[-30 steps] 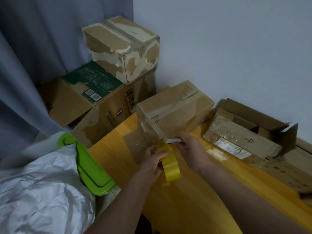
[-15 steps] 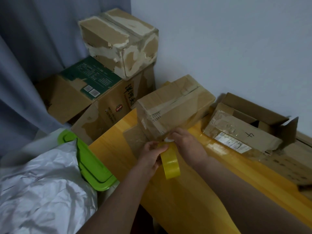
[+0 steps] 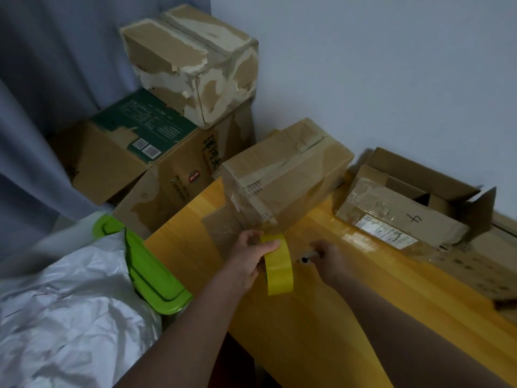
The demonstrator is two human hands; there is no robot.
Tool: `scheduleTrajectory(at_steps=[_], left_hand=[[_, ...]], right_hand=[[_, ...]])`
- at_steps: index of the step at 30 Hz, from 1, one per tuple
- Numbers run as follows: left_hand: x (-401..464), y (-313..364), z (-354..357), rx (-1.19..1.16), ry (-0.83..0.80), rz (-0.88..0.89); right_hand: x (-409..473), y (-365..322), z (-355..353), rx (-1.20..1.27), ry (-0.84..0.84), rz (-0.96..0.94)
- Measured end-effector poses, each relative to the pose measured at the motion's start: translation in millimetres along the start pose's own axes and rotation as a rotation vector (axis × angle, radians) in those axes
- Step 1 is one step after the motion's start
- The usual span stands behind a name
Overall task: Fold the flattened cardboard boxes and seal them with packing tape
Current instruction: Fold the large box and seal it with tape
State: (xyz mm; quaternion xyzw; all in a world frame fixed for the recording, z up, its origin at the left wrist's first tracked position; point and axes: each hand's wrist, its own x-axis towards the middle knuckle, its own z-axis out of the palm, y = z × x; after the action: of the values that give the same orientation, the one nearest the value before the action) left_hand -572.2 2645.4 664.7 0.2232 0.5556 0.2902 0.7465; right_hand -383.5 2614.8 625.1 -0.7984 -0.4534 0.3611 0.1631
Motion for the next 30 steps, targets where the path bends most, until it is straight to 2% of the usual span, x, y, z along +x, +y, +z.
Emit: scheduleTrajectory(at_steps=[2, 4, 5, 7, 9, 12, 15, 19, 21, 23, 24, 25, 28, 30], left_hand=[[1.3, 0.0, -1.0, 0.008, -0.010, -0.002], [0.7, 1.1, -0.1, 0.032, -0.027, -0.004], [0.8, 1.6, 0.3, 0.047, -0.032, -0.004], [2.0, 2.3, 0.7, 0.057, -0.033, -0.002], [3.1, 3.3, -0.6, 0.079, -0.043, -0.004], [4.6, 7.2, -4.9, 0.147, -0.064, -0.035], [5.2, 6.5, -8.9, 0.188, -0.076, -0.079], [-3.0, -2.3, -10.9, 0.197, -0.013, -0.069], [-6.8, -6.8, -9.9, 0.196, -0.009, -0.039], [-11.5, -8.6, -3.3, 0.212, -0.030, -0.010], [-13.2, -9.0, 1.8, 0.224, -0.043, -0.002], [-14.9, -9.4, 7.7, 0.237, -0.065, 0.003], [-22.4, -9.6, 29.9, 0.306, -0.138, 0.041], [-26.2, -9.6, 45.4, 0.337, -0.193, 0.078]], right_hand=[[-5.5, -15.4, -8.4, -0.105, 0.152, -0.164], [-16.1, -45.6, -20.4, -0.187, 0.375, -0.484], [-17.5, -61.4, -25.5, -0.234, 0.410, -0.646], [-10.3, -86.1, -31.7, -0.364, 0.292, -0.867], [3.3, -100.7, -32.9, -0.484, 0.086, -0.919], [20.2, -103.0, -30.3, -0.581, -0.062, -0.856], [25.2, -101.5, -27.1, -0.504, -0.048, -0.862], [27.8, -105.7, -25.4, -0.519, -0.074, -0.839], [17.9, -102.8, -27.7, -0.427, -0.029, -0.878], [3.0, -90.5, -31.1, -0.244, 0.134, -0.873], [-4.1, -80.9, -32.7, -0.145, 0.205, -0.809], [-12.6, -71.2, -35.4, -0.037, 0.202, -0.696], [-35.6, -41.2, -45.1, 0.216, -0.095, -0.338], [-47.9, -22.5, -54.3, 0.337, -0.171, -0.245]])
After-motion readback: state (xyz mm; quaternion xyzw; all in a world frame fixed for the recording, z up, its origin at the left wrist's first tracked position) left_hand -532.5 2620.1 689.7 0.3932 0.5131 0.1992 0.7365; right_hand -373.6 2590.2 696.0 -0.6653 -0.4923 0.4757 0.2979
